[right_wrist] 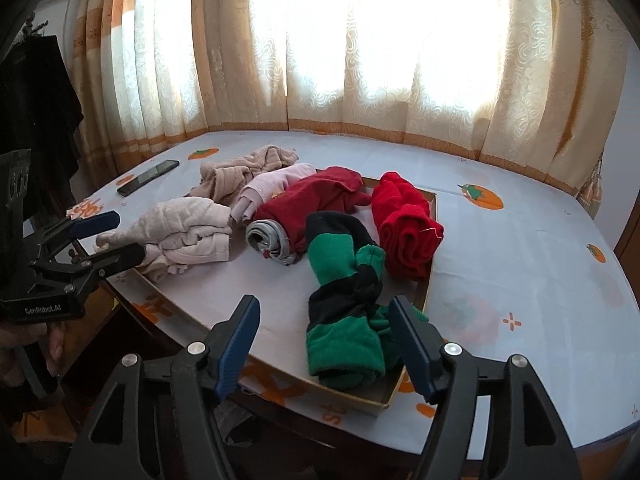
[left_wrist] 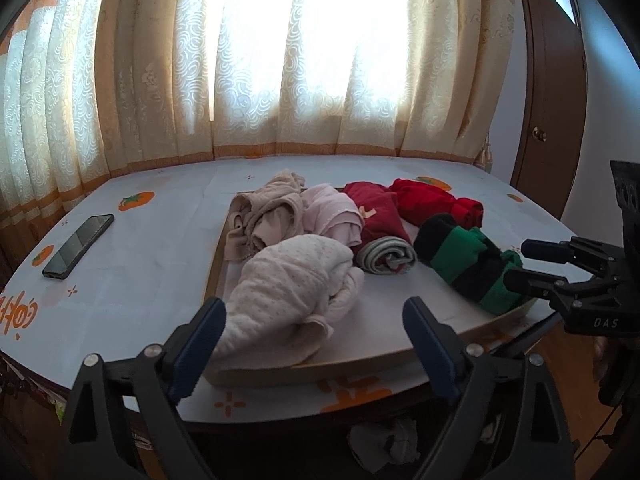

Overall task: Take underwear out of drawer
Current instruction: 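Lower both items into the tray and open both tools, then withdraw both open tools from the tray toward the drawer, then move both open tools down into the drawer toward the socks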

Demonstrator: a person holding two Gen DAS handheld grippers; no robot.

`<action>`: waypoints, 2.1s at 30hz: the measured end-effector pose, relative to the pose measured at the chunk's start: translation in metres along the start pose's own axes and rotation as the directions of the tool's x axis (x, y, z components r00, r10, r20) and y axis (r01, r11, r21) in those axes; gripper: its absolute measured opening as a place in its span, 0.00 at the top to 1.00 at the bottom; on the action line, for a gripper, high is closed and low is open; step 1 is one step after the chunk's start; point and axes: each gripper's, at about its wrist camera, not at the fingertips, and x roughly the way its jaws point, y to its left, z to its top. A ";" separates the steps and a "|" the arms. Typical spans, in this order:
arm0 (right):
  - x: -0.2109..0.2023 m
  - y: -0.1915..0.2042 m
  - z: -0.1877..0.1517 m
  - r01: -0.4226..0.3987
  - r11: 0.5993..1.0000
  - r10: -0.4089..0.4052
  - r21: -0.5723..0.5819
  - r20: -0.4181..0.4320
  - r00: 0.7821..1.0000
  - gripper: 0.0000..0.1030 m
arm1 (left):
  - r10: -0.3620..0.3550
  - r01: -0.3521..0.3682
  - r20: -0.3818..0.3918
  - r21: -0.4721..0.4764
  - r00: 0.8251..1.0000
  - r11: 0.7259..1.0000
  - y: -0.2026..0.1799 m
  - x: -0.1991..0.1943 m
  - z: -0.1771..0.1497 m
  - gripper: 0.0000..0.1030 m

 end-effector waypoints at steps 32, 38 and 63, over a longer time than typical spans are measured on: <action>-0.054 0.043 -0.036 -0.064 0.998 0.062 0.012 0.153 0.986 0.23 | -0.014 0.014 0.053 0.008 0.998 1.000 -0.017 -0.058 -0.033 0.01; -0.056 0.043 -0.048 -0.074 0.997 0.070 0.024 0.142 0.987 0.23 | -0.018 0.018 0.044 0.002 0.999 1.000 -0.018 -0.062 -0.045 0.01; -0.019 0.030 -0.132 -0.038 0.998 0.041 0.049 -0.075 0.996 0.23 | -0.030 0.031 -0.079 0.010 0.996 0.999 -0.011 -0.042 -0.093 0.01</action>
